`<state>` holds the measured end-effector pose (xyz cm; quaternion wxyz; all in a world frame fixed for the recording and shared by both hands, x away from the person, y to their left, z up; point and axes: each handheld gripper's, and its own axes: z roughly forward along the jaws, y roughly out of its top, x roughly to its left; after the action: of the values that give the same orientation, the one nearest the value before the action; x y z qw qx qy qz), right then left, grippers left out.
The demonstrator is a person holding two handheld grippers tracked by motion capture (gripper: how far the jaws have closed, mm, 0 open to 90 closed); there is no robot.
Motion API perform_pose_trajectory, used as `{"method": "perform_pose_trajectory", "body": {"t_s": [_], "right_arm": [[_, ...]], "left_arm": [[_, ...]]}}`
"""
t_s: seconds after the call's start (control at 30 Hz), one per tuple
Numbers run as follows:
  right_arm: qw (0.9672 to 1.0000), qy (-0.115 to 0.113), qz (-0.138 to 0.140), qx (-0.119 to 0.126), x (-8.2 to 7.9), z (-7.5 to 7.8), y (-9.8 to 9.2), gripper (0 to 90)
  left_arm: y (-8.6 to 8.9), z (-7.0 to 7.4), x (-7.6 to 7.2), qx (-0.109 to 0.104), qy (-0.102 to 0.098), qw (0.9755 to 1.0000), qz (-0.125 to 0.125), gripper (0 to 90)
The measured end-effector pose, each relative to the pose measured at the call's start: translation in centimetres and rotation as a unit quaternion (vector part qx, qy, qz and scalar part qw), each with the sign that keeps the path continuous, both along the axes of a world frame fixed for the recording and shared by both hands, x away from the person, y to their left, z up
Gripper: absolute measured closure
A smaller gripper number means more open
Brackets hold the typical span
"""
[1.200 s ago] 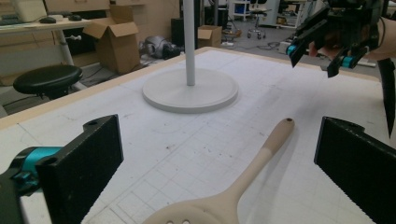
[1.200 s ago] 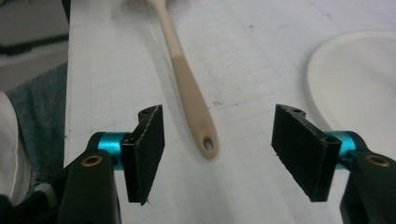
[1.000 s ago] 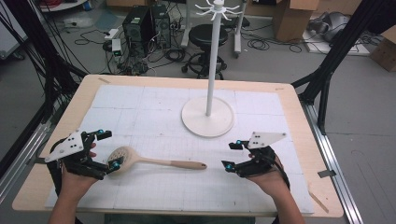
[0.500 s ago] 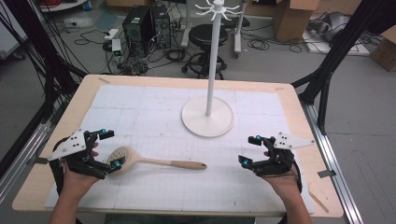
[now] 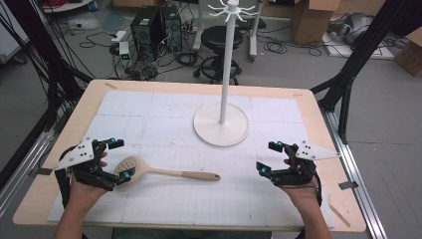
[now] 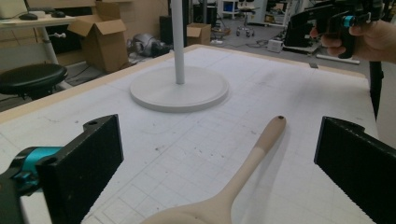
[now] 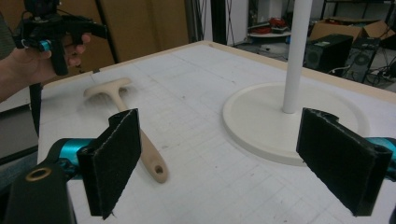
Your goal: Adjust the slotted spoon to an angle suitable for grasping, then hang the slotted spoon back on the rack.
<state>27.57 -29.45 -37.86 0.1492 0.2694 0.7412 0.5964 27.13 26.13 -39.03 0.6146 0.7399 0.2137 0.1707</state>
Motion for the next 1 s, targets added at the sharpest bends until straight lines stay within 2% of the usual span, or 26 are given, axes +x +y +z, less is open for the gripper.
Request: {"method": "perform_pose_trajectory", "body": {"t_s": [0.57, 0.73, 1.0], "right_arm": [[1.0000, -0.002, 0.001, -0.009, 0.2, 0.0, 0.3, 12.5], [0.9999, 0.000, 0.005, -0.013, 0.1, 0.0, 0.5, 12.5], [0.9999, 0.004, -0.003, -0.015, -0.3, -0.1, 0.0, 12.5]], "left_arm": [[-0.5, 0.0, 0.0, 0.009, 0.001, 0.9999, -0.005, 1.7], [-0.6, 0.1, 0.1, 0.003, 0.000, 1.0000, -0.006, 1.7], [-1.4, 0.2, 1.0, 0.010, 0.002, 0.9996, -0.025, 1.7]]}}
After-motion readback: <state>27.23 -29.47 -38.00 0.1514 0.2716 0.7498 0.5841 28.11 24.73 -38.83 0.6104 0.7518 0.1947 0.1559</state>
